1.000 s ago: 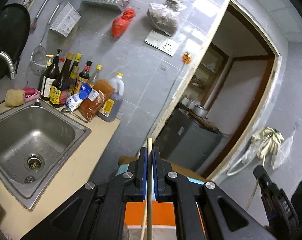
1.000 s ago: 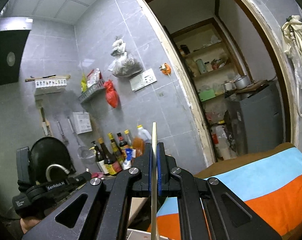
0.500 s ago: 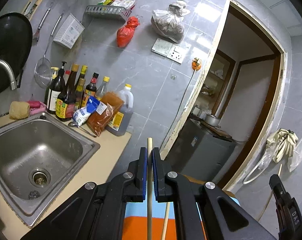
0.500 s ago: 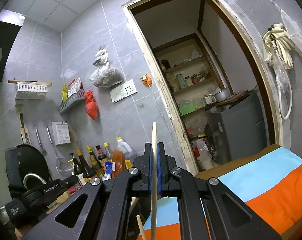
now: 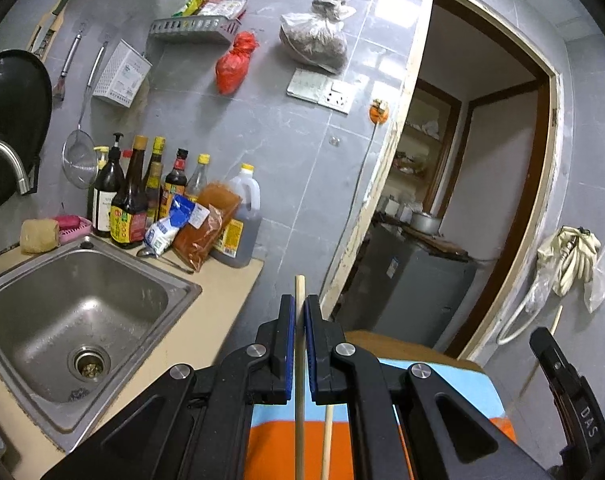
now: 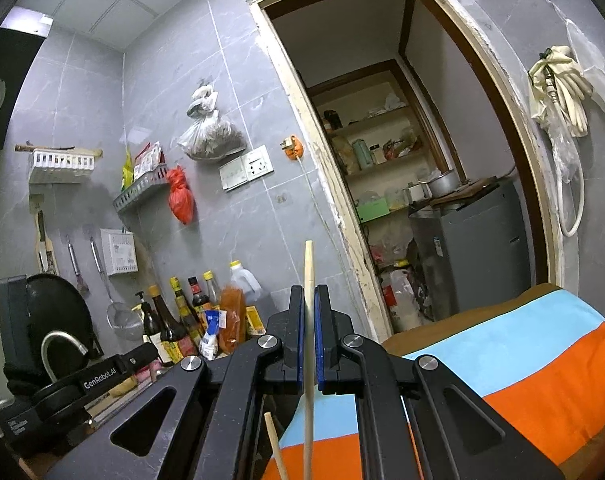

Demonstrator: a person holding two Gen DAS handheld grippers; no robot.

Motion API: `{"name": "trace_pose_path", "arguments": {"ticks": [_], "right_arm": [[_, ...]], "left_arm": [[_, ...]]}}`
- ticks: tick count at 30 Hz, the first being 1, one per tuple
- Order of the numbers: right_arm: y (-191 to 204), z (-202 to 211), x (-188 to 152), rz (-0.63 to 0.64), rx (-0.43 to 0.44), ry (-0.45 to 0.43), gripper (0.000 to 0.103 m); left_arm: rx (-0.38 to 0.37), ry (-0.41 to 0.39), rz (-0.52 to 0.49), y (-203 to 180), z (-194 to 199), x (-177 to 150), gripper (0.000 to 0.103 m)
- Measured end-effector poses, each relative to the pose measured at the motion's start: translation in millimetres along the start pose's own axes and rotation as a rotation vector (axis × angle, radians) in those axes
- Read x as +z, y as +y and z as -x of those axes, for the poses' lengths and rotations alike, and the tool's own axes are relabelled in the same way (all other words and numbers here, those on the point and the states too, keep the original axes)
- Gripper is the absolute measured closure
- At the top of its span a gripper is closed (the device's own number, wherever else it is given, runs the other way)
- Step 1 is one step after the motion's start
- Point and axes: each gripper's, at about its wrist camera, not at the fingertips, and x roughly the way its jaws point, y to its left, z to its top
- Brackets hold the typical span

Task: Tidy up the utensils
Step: 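Carry the chopsticks with both tools over the white basket and lower them in, then open both tools to release the chopsticks into the basket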

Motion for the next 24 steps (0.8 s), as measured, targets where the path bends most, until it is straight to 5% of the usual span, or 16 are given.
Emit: {"name": "trace_pose_path", "arguments": {"ticks": [9,11,13,15,20,24], "right_arm": [[-4.4,6.8,-4.0,0.052,0.0,0.109,0.097],[-7.5,8.4,-5.2,0.053,-0.01,0.148,0.085],[-10.3,11.4,-6.1,0.051,-0.027,0.164,0.06],[-14.4,16.0,-6.1,0.029,-0.027,0.164,0.054],[-17.8,28.9,-0.7,0.057,-0.047,0.174,0.053],[-18.7,42.3,9.3,0.079,-0.065,0.16,0.043]], "left_arm": [[-0.046,0.14,-0.014,4.5,6.4,-2.3,0.096],[-0.042,0.17,-0.024,4.5,7.7,-3.4,0.092],[-0.024,0.196,-0.027,4.6,11.4,-5.8,0.075],[-0.038,0.207,-0.006,7.2,15.4,-7.1,0.042],[-0.055,0.208,-0.025,3.7,29.2,-10.5,0.04],[-0.06,0.208,-0.045,-0.3,40.7,-11.6,0.033]]}}
